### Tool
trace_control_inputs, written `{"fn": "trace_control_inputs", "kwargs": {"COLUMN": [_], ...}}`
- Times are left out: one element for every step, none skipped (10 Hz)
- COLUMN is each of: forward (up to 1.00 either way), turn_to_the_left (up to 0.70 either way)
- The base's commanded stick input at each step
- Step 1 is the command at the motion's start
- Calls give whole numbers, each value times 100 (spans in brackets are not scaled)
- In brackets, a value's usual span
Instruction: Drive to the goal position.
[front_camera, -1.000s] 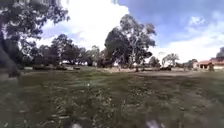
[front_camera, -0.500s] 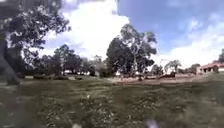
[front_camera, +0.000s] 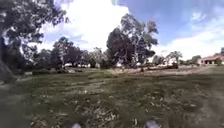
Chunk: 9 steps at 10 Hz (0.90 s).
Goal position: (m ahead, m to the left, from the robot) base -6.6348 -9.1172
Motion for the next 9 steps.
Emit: {"fn": "trace_control_inputs", "kwargs": {"forward": [70,70,70,70,70,70,70,70,70], "turn_to_the_left": [0,0,0,0,0,0,0,0,0]}}
